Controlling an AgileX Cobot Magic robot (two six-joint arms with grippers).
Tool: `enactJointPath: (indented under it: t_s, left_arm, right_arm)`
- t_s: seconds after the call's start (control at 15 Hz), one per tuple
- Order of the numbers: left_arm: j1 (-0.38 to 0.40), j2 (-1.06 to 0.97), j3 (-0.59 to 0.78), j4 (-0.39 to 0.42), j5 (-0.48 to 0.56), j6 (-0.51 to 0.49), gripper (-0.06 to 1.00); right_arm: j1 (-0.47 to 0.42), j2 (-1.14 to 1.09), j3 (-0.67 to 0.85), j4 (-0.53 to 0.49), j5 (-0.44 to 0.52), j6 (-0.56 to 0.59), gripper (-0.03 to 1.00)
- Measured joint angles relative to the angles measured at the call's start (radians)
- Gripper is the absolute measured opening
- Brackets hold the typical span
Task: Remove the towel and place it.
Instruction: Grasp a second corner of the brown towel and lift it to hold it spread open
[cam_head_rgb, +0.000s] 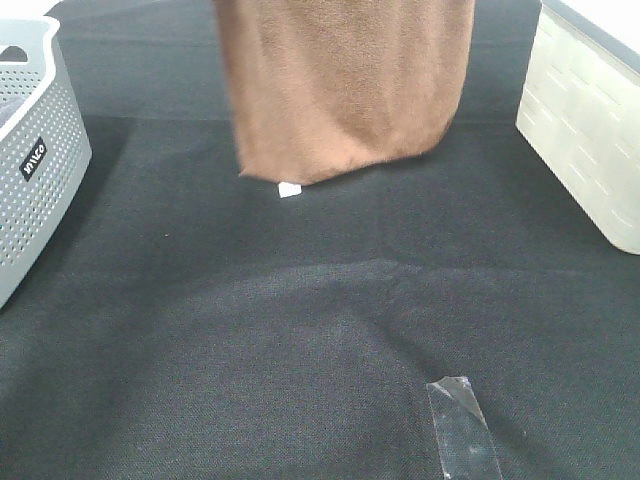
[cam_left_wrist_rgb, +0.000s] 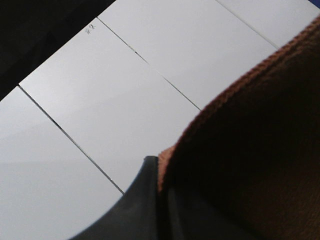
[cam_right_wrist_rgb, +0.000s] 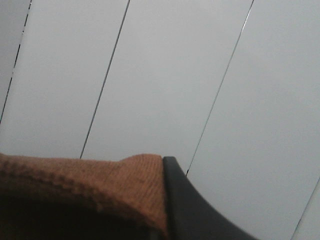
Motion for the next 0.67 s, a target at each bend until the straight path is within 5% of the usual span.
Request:
enactJointPath:
  t_s: [0.13,0.4,0.67]
  left_arm:
    - [0.029,0.125,-0.152,0.0,-0.042,-0.003,0.0]
    - [0.04,0.344,-0.505,0.027,0.05,-0.004,0.0]
    - [0.08,0.427,-0.613,0.031,0.079,-0.004,0.0]
  right_arm:
    - [-0.001,0.07,-0.048,0.0,-0.054,0.001,0.0]
    - [-0.01,0.169,-0.124,0.002,-0.067,0.007,0.0]
    - [-0.018,0.24,-0.216,0.027,-0.11,0.008,0.0]
